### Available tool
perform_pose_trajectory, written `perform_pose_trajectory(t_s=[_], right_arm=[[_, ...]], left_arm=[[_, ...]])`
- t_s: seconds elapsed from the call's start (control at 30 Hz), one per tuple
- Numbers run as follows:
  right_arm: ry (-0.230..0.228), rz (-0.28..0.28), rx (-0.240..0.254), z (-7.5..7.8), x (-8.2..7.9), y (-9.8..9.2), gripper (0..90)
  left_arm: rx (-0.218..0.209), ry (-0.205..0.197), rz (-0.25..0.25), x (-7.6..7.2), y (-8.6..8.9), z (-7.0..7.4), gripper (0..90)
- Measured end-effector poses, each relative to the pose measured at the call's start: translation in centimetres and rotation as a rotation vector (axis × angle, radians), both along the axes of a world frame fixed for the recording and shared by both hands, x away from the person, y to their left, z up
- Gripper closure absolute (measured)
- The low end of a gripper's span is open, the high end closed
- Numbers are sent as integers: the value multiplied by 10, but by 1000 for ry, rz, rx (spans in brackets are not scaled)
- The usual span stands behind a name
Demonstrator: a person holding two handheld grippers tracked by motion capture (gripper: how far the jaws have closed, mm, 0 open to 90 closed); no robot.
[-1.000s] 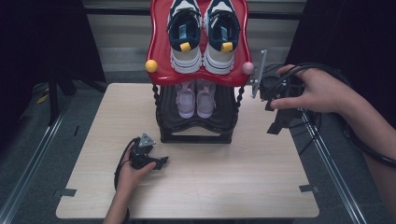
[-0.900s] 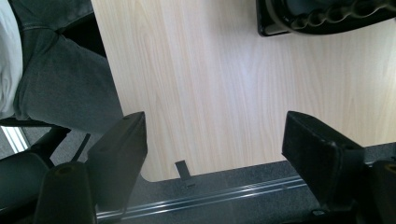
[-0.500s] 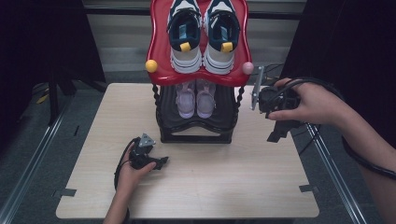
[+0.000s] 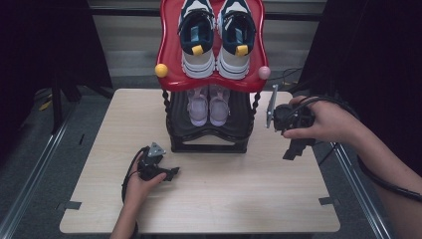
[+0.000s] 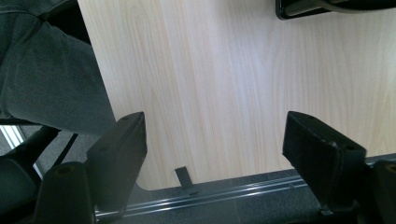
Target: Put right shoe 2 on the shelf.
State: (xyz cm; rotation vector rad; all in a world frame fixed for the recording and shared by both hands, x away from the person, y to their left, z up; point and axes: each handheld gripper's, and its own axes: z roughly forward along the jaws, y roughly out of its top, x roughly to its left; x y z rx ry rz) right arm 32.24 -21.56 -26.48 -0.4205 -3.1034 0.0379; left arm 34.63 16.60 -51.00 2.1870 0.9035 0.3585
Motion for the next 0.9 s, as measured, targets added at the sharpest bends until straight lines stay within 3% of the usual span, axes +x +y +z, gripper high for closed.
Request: perform_pose_trajectory(t_s=[0.9], right_arm=[[28,-44,-1,-61,2,-16,213]], left_arm=[[-2,-2,1,0,0,0,119]])
